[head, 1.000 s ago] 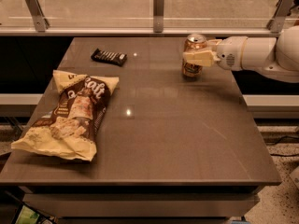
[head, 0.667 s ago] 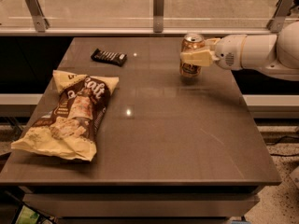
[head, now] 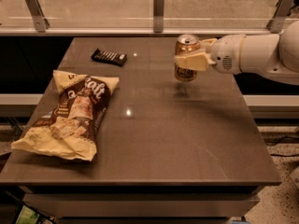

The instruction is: Move orange can near brown chip bag

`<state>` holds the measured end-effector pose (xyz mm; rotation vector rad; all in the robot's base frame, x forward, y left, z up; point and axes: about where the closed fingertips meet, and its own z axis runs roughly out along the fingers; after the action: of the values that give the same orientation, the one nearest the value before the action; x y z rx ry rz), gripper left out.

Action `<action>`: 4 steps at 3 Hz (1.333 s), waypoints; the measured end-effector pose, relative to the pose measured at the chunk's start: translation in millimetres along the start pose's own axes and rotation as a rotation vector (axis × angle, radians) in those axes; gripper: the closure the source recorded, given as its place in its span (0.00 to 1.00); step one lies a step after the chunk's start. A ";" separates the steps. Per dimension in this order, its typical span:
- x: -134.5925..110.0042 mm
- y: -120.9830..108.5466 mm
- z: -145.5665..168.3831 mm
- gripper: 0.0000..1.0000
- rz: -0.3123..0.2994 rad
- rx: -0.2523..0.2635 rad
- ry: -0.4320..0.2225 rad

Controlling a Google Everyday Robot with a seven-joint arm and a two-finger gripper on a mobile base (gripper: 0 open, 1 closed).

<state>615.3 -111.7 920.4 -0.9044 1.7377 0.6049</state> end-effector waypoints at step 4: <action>23.9 118.5 -3.9 1.00 0.010 -0.062 -0.056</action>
Offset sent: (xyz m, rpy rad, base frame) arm -0.0871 0.0426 -0.0172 0.0557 0.0061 0.0350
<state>513.1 -51.7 896.1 -0.9138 1.6818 0.6879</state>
